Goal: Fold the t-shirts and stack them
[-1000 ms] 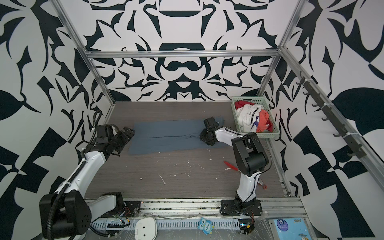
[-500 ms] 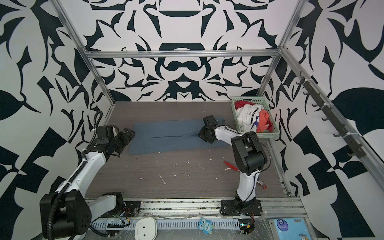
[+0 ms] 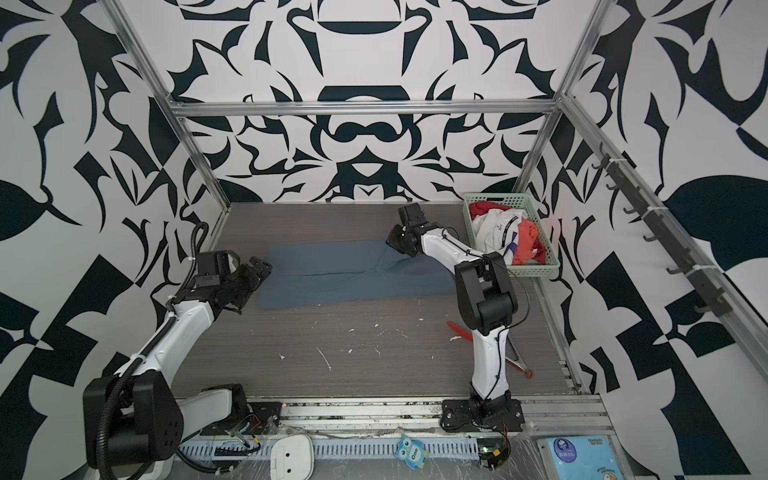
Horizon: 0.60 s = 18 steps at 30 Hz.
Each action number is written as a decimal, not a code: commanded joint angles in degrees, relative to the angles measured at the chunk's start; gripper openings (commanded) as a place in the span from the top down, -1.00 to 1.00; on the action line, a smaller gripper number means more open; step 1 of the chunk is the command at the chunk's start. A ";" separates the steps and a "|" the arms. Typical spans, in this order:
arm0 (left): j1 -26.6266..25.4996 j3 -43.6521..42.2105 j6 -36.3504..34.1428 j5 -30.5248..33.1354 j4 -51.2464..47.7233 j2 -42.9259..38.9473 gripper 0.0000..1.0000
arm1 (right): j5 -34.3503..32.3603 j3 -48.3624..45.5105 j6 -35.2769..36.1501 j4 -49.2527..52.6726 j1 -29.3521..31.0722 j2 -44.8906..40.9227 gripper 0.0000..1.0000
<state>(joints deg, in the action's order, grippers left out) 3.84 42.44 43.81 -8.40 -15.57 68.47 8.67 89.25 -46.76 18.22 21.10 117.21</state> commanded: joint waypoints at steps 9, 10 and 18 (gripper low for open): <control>0.09 0.28 -0.61 -0.68 0.98 1.45 -0.99 | 5.31 7.78 9.25 -0.62 0.19 -3.01 0.27; 0.09 0.28 -0.58 -0.66 0.94 1.41 -0.99 | 2.77 8.45 9.15 2.96 0.17 -3.64 0.27; 0.07 -0.07 -0.40 -1.18 1.16 1.59 -0.99 | -2.98 -0.35 1.49 8.66 0.05 -7.07 0.28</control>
<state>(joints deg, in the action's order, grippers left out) 3.84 42.44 43.48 -8.91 -15.16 69.73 7.86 91.05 -42.13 24.53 21.08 110.59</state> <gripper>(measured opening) 0.994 0.359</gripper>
